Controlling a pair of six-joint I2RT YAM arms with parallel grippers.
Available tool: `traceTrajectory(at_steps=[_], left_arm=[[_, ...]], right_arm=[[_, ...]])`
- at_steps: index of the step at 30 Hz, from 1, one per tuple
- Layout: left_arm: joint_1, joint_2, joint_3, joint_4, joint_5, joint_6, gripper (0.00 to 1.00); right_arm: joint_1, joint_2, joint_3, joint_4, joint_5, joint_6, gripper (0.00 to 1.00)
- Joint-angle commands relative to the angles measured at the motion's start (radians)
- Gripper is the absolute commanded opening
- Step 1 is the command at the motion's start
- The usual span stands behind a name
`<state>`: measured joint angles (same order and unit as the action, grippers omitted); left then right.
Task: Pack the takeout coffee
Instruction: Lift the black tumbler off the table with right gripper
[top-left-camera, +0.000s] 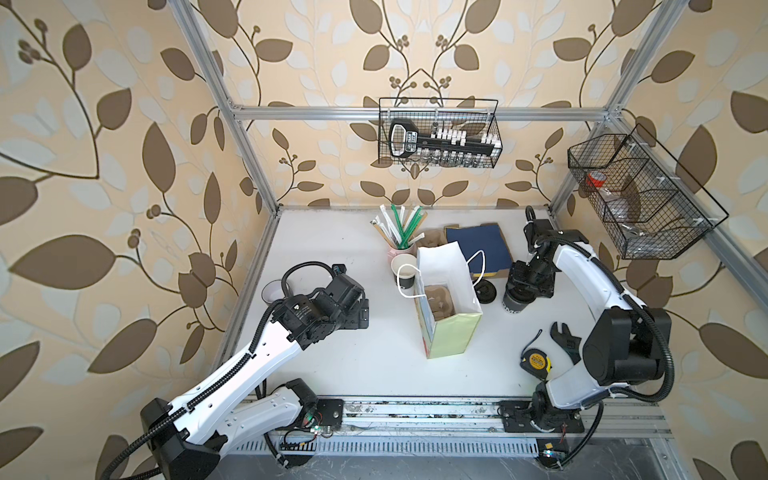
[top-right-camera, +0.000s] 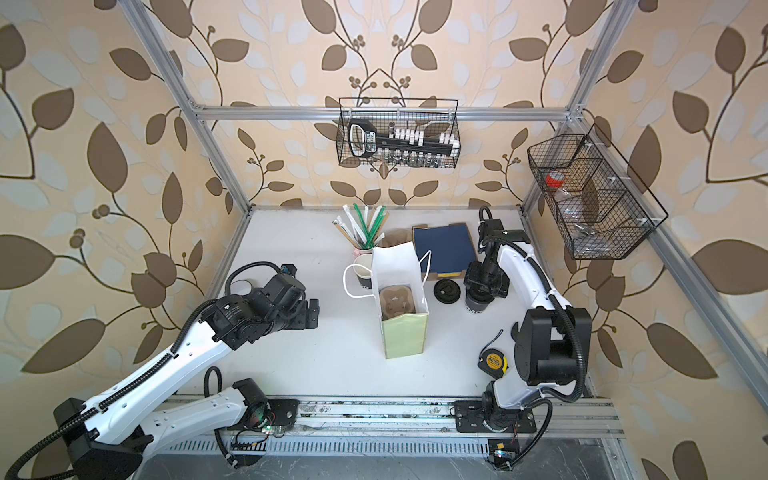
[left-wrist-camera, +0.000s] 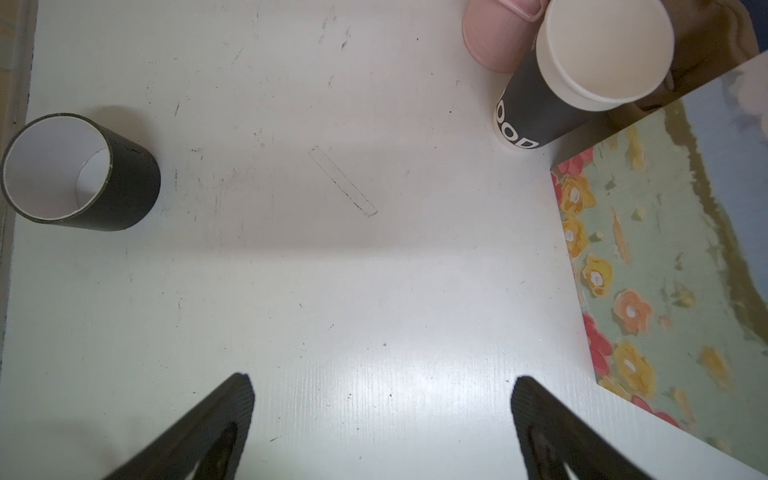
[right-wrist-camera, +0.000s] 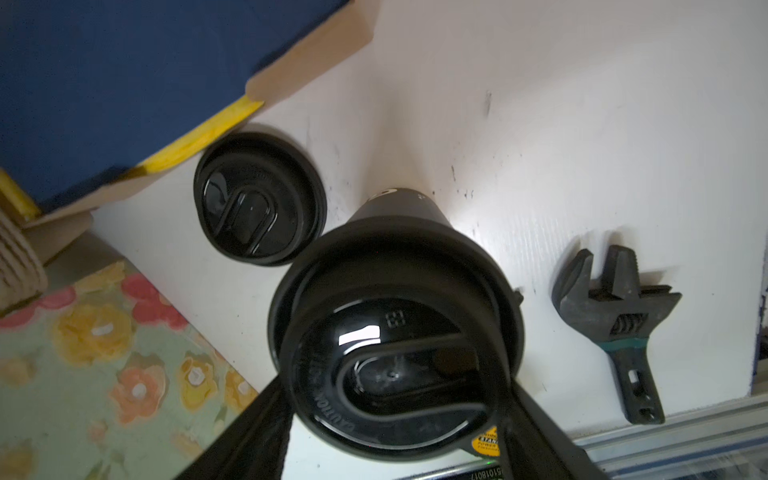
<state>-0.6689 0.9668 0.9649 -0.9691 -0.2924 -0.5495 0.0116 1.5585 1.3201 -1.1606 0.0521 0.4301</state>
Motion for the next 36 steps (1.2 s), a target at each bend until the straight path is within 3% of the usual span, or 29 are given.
traceTrajectory(at_steps=[1,7,11,24,29,36], left_arm=[[0.013,-0.007,0.012,-0.008,0.004,0.014,0.99],[0.014,-0.005,0.014,-0.006,0.009,0.017,0.99],[0.016,-0.005,0.012,-0.006,0.01,0.018,0.99],[0.021,0.009,0.012,-0.006,0.008,0.017,0.99],[0.025,0.011,0.014,-0.008,0.006,0.017,0.99],[0.03,0.01,0.014,-0.006,0.01,0.02,0.99]], right_arm=[[0.04,-0.07,-0.047,-0.029,0.003,0.002,0.73],[0.128,-0.181,-0.144,-0.024,-0.036,0.026,0.72],[0.212,-0.231,-0.187,-0.041,0.001,0.051,0.73],[0.232,-0.244,-0.259,-0.019,-0.003,0.024,0.75],[0.233,-0.244,-0.234,-0.04,0.026,0.029,0.83],[0.227,-0.203,-0.189,-0.056,0.019,0.014,0.81]])
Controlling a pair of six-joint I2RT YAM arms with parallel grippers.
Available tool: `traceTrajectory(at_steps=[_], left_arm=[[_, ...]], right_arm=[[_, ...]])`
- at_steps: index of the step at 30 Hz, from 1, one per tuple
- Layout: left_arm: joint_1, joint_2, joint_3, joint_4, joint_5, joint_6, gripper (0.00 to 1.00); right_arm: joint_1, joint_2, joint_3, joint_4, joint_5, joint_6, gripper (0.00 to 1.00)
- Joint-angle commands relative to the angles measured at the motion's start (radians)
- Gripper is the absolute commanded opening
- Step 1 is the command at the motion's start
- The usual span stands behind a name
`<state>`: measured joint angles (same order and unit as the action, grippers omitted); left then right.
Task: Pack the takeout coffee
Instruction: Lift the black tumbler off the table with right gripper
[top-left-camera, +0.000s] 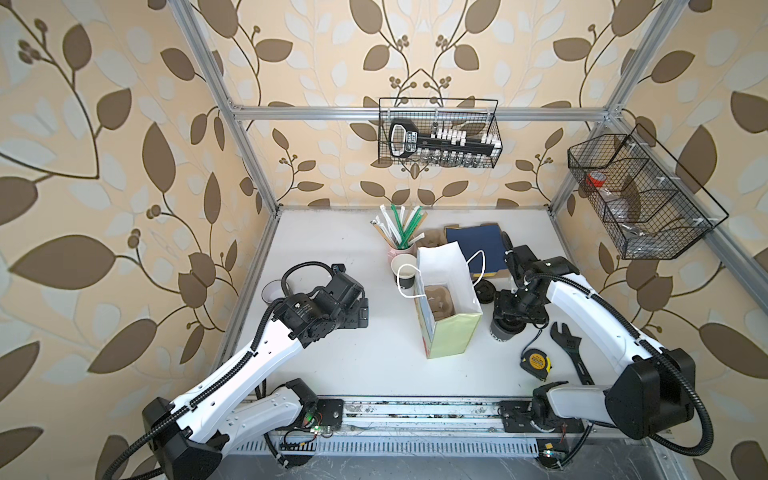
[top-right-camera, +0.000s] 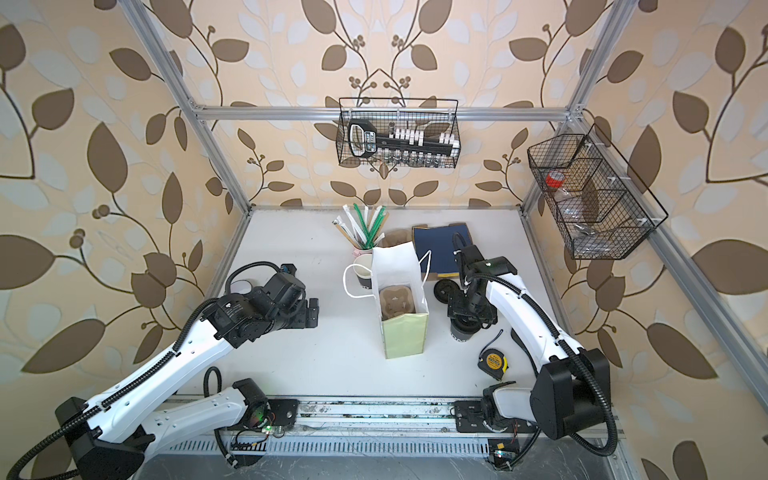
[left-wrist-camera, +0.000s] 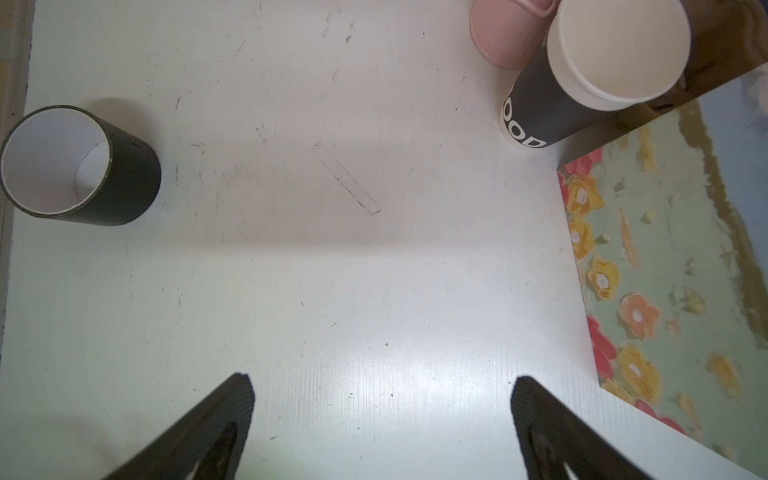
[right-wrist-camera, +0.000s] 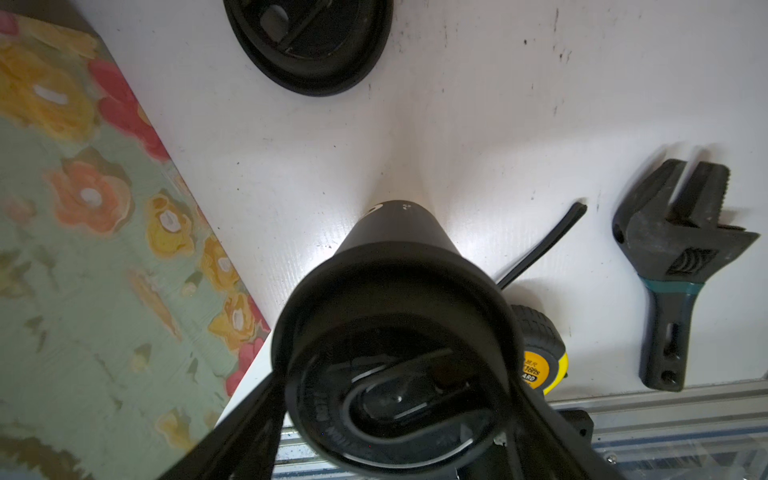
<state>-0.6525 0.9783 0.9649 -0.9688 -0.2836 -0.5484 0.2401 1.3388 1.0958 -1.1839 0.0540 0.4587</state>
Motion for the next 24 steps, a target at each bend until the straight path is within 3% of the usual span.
traceTrajectory(at_steps=[1,15,17,21,24], left_arm=[[0.013,-0.001,0.014,-0.007,0.0,0.02,0.99],[0.015,0.002,0.014,-0.007,0.007,0.023,0.99],[0.015,0.002,0.014,-0.007,0.006,0.022,0.99],[0.015,0.001,0.014,-0.008,0.002,0.021,0.99],[0.016,0.0,0.014,-0.008,0.0,0.021,0.99]], right_arm=[[-0.003,0.023,0.04,-0.037,0.015,-0.017,0.81],[-0.014,-0.006,0.002,-0.02,0.036,-0.014,0.75],[-0.007,-0.006,0.002,-0.022,0.032,-0.011,0.68],[-0.006,-0.009,-0.003,-0.021,0.028,-0.011,0.67],[-0.007,-0.005,-0.006,-0.019,-0.009,-0.02,0.57]])
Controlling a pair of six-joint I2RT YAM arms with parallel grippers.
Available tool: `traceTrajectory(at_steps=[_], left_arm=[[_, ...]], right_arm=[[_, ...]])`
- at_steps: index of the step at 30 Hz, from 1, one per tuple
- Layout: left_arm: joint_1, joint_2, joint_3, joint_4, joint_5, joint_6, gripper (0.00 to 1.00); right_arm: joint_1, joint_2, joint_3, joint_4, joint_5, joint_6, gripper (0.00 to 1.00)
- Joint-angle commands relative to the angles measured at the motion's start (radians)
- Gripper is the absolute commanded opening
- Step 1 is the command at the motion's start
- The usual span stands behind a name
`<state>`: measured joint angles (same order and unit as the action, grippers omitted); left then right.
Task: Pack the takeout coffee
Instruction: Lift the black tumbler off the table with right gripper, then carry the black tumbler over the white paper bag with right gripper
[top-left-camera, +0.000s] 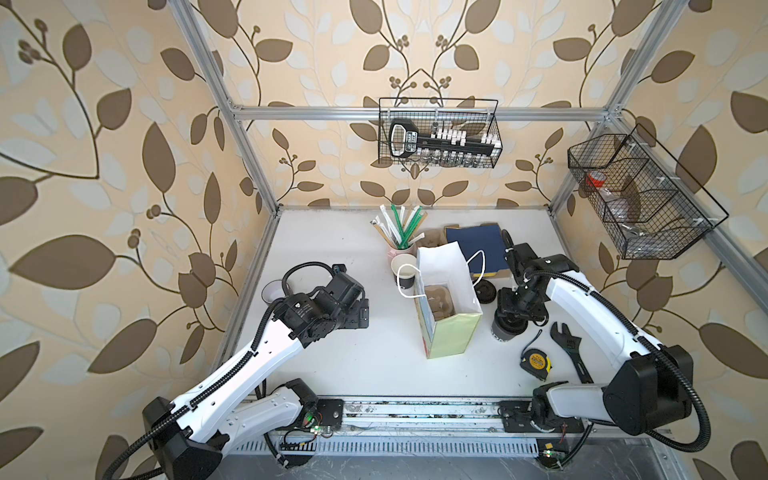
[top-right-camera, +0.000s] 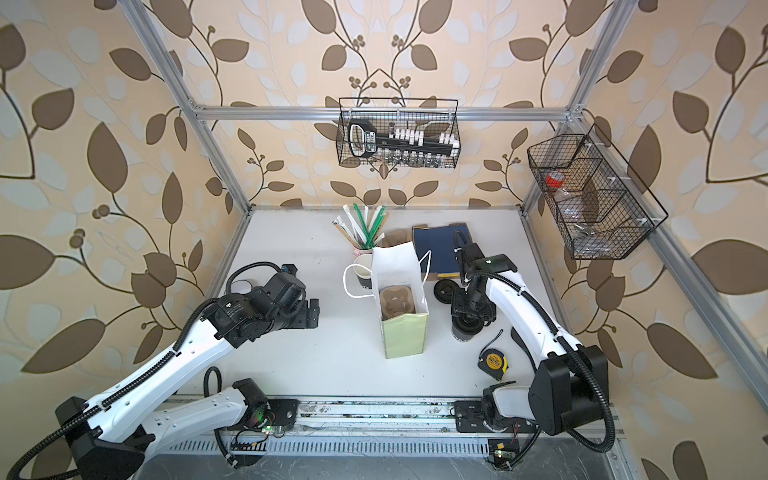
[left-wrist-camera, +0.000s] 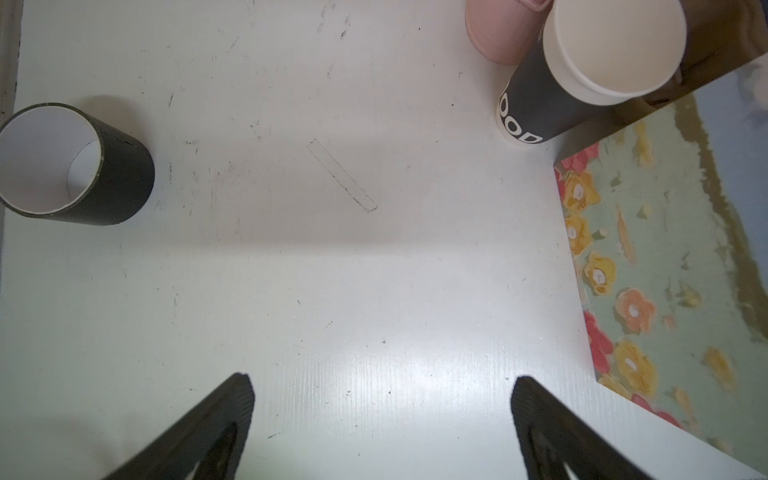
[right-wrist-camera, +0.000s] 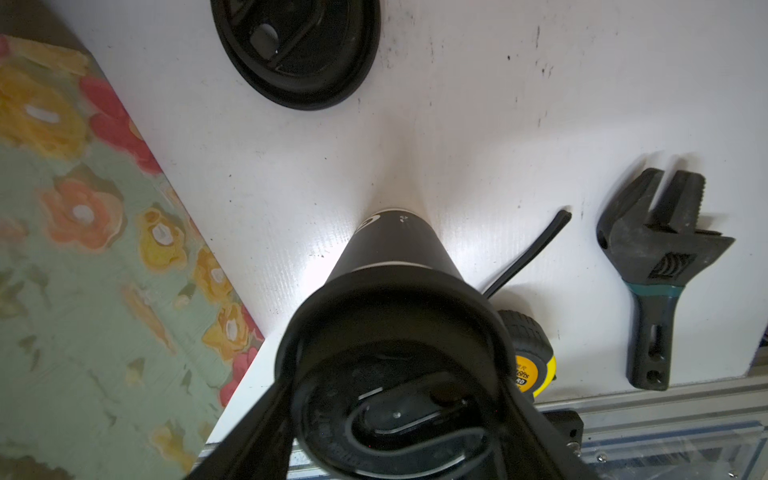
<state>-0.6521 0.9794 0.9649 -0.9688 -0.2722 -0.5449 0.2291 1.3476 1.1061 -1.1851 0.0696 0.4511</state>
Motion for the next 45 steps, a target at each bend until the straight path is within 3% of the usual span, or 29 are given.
traceTrajectory(at_steps=[1,8,13,16,24,37,45], left_arm=[[0.015,-0.001,0.014,-0.008,-0.011,0.017,0.99],[0.015,0.0,0.014,-0.009,-0.013,0.017,0.99],[0.014,0.004,0.015,-0.008,-0.011,0.019,0.99],[0.014,0.001,0.015,-0.009,-0.012,0.02,0.99],[0.016,-0.002,0.014,-0.008,-0.012,0.02,0.99],[0.017,-0.001,0.014,-0.007,-0.007,0.019,0.99],[0.018,0.002,0.014,-0.006,-0.008,0.022,0.99]], right_arm=[[0.004,-0.01,-0.01,-0.026,-0.014,-0.011,0.55],[0.015,-0.026,0.011,-0.055,0.014,-0.003,0.41],[0.016,-0.039,0.013,-0.063,-0.004,-0.012,0.2],[0.02,-0.035,0.03,-0.089,-0.017,-0.012,0.0],[0.037,-0.073,0.146,-0.18,0.008,-0.011,0.0],[0.063,-0.149,0.598,-0.385,0.045,0.013,0.0],[0.066,-0.168,0.827,-0.387,-0.111,0.014,0.0]])
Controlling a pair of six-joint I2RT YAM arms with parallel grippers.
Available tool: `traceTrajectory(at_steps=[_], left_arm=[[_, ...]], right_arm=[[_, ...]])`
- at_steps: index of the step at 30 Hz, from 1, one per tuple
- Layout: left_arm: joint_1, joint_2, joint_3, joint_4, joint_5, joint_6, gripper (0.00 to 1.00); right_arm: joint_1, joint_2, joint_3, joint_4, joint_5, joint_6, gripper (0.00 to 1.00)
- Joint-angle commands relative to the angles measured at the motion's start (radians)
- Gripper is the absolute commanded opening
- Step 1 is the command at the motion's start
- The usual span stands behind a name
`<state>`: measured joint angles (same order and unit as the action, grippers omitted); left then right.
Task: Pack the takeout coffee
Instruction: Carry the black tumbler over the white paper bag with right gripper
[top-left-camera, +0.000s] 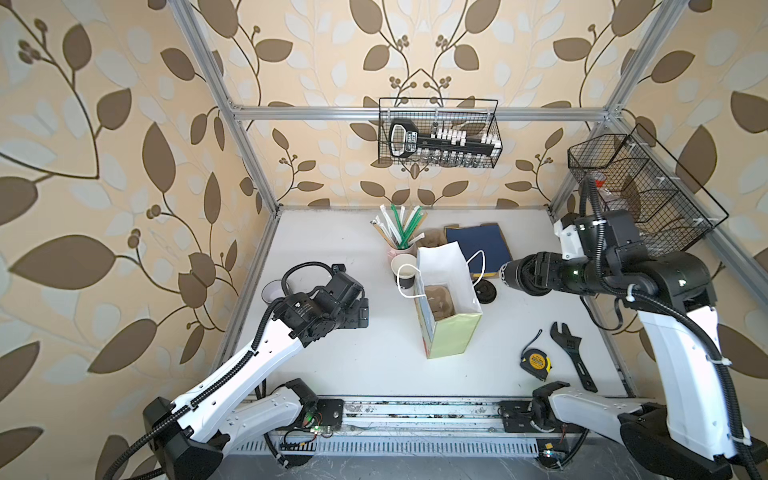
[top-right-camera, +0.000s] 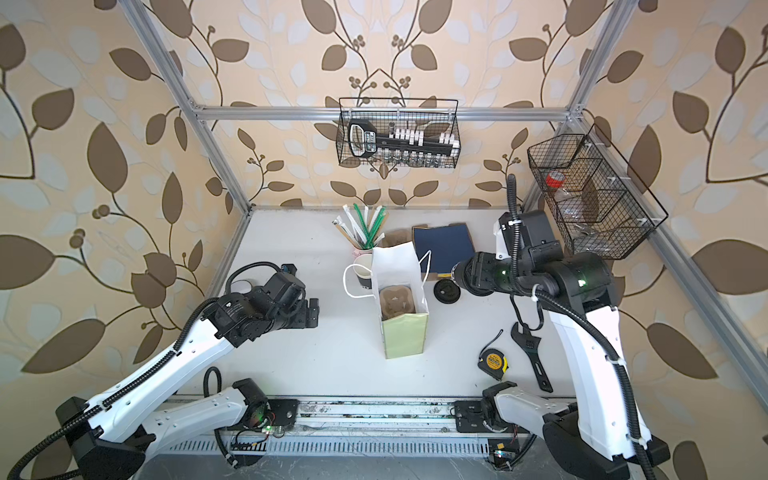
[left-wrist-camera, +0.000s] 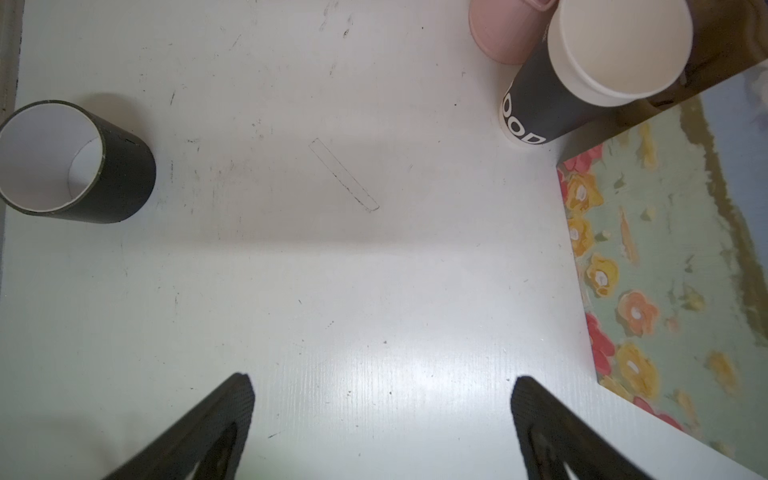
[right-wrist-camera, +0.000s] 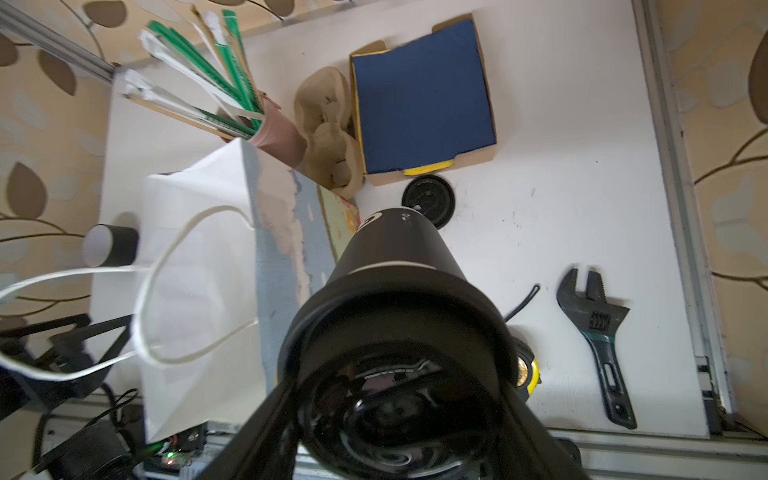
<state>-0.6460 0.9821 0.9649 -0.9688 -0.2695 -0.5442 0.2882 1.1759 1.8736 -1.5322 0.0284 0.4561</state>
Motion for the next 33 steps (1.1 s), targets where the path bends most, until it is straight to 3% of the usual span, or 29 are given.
traceTrajectory(at_steps=[1,7,12,16,21,23,26,33], left_arm=[[0.012,0.0,0.014,-0.006,-0.008,0.02,0.99],[0.015,0.004,0.014,-0.005,-0.008,0.02,0.99],[0.019,0.005,0.014,-0.005,-0.006,0.017,0.99],[0.017,0.017,0.01,-0.003,0.003,0.012,0.99],[0.017,0.045,0.004,-0.005,0.019,-0.008,0.99],[0.018,0.062,0.005,-0.004,0.034,-0.009,0.99],[0.018,0.078,0.009,-0.01,0.039,-0.011,0.99],[0.018,0.102,0.012,-0.013,0.051,-0.012,0.99]], right_arm=[[0.008,0.008,0.098,-0.04,-0.073,0.01,0.0],[0.017,0.023,0.213,-0.039,-0.143,0.042,0.0],[0.117,0.043,0.324,-0.036,-0.071,0.088,0.0],[0.2,0.044,0.316,0.007,-0.086,0.11,0.0],[0.442,0.051,0.304,0.052,0.097,0.169,0.0],[0.504,0.066,0.312,0.058,0.136,0.192,0.0],[0.603,0.108,0.385,0.005,0.287,0.239,0.0],[0.666,0.193,0.353,-0.042,0.329,0.284,0.0]])
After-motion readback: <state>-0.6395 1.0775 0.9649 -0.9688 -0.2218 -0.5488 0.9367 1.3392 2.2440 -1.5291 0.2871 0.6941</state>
